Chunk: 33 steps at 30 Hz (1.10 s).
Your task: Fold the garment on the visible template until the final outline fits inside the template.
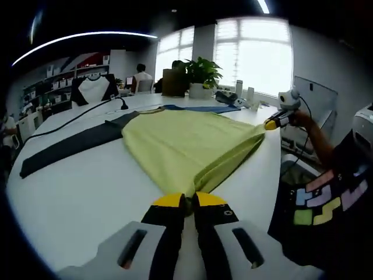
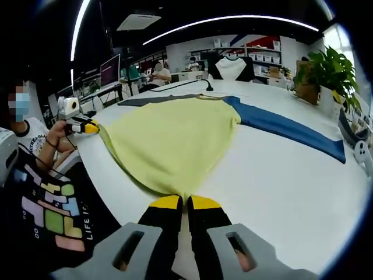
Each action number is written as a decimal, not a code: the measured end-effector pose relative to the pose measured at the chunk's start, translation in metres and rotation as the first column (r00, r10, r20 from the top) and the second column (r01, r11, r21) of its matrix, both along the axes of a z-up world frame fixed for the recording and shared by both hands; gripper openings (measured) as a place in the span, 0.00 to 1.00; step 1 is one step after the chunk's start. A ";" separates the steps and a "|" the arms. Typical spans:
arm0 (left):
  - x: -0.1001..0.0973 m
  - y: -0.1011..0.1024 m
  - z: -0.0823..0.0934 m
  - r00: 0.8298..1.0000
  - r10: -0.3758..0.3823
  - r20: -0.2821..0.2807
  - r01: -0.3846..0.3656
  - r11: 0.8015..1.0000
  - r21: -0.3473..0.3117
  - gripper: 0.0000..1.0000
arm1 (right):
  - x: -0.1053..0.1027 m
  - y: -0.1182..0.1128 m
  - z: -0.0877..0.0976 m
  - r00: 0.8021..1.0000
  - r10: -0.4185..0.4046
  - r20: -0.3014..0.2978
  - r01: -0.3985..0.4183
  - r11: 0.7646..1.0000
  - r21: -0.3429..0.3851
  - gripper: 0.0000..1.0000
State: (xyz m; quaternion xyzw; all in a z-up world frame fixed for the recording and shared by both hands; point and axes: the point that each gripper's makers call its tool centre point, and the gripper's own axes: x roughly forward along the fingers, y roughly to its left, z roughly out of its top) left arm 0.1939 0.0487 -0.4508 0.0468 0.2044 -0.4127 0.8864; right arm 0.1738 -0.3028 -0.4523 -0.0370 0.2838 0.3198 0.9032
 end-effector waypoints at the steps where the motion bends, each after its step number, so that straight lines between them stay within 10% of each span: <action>1: -0.001 0.001 0.000 1.000 -0.001 0.000 0.001 1.000 -0.004 0.08 | -0.001 0.000 0.002 1.000 0.000 0.004 0.000 1.000 0.009 0.01; 33: -0.027 0.008 0.008 0.999 -0.049 0.024 0.048 0.998 0.029 0.01 | -0.038 0.001 0.013 1.000 -0.023 0.006 0.023 0.998 0.056 0.00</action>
